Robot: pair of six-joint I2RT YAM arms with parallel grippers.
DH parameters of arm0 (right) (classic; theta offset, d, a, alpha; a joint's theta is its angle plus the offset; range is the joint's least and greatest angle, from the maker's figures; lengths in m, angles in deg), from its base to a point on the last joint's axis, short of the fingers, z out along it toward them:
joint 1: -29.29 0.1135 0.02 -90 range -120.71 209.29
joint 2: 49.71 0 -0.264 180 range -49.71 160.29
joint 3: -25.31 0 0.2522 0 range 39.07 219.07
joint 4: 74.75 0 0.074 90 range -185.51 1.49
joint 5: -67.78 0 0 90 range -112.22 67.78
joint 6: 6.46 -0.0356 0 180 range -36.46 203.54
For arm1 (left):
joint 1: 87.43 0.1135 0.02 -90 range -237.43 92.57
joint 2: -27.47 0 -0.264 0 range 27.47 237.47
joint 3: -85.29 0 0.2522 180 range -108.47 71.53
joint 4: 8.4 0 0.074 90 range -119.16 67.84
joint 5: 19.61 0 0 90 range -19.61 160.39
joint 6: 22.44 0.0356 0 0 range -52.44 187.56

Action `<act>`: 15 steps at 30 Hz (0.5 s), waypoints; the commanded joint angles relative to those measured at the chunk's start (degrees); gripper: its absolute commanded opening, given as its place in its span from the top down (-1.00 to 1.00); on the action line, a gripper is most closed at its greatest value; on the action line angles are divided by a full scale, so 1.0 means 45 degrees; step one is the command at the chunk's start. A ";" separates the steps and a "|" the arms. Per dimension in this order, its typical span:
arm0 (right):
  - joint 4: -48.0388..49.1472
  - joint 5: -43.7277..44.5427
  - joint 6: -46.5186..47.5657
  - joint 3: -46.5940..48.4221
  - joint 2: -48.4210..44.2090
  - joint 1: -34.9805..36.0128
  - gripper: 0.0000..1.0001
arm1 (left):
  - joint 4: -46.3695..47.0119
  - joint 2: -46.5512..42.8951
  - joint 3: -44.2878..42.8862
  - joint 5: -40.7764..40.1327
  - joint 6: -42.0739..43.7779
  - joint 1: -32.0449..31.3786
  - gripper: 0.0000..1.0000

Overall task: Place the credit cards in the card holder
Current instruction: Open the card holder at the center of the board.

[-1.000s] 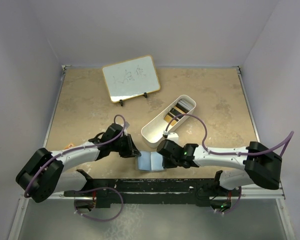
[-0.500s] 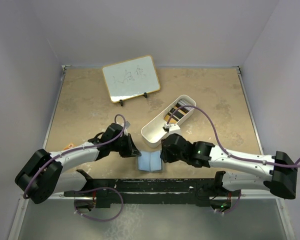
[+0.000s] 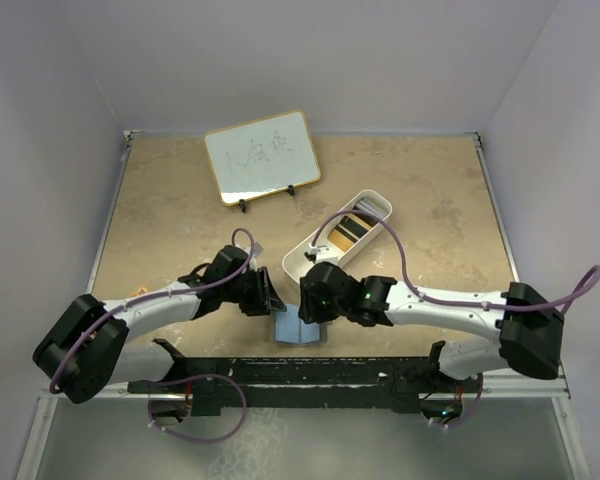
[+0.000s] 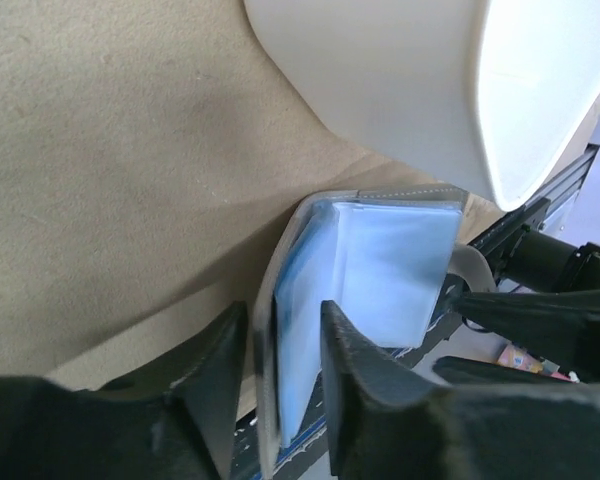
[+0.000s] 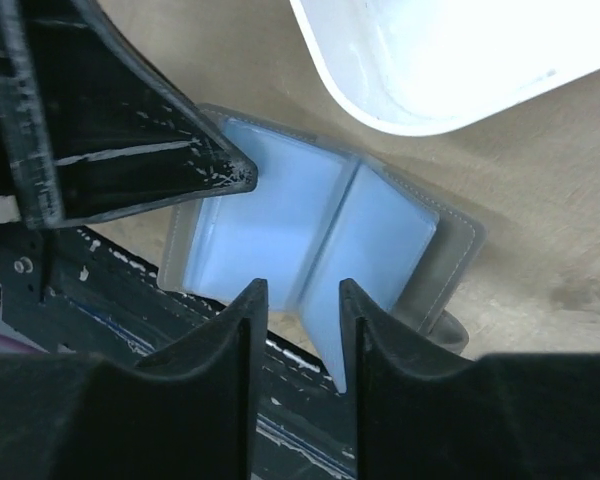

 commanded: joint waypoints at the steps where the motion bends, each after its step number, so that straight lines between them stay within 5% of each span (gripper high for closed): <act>1: 0.0767 -0.0188 -0.1323 -0.0087 0.0691 0.0008 0.18 | -0.0332 -0.0513 -0.0618 -0.0403 0.0082 0.0012 0.27; 7: 0.1448 -0.0345 -0.1798 -0.0451 0.1636 0.0053 0.21 | -0.0257 -0.0837 -0.0279 -0.0853 -0.0042 0.0003 0.21; 15: 0.1195 -0.0222 -0.2058 -0.0659 0.2277 0.0084 0.27 | 0.0287 -0.0390 -0.0044 -0.0972 -0.0090 0.0008 0.40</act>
